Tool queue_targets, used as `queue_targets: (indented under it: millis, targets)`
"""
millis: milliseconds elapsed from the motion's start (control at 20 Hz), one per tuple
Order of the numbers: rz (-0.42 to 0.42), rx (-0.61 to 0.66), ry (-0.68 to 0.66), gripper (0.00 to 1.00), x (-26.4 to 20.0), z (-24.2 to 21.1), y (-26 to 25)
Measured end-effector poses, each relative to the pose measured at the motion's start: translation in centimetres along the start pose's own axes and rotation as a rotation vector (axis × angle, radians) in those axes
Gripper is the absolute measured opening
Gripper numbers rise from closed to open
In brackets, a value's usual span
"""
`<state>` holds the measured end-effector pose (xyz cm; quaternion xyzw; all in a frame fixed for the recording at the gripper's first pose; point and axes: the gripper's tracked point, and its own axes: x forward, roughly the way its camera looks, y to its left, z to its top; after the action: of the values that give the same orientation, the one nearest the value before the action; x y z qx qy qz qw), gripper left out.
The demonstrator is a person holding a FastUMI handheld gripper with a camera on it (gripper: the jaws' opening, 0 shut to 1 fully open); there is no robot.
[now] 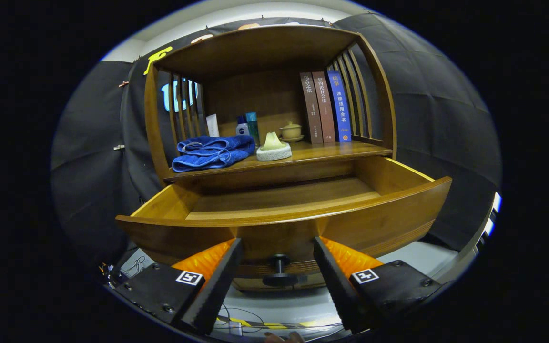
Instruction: Pull open the drawer, take out the items inside it, and place them on the countertop above the cabinet.
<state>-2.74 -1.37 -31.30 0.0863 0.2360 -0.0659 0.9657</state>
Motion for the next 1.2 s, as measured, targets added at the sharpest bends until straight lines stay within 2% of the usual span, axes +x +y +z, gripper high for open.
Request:
queue_targets:
  millis: [750, 1200]
  targets:
    - [0.0, 0.012, -0.006, 0.98, 12.9, 3.8, 0.3]
    - [0.003, 0.024, -0.007, 0.97, 13.5, 3.7, 0.4]
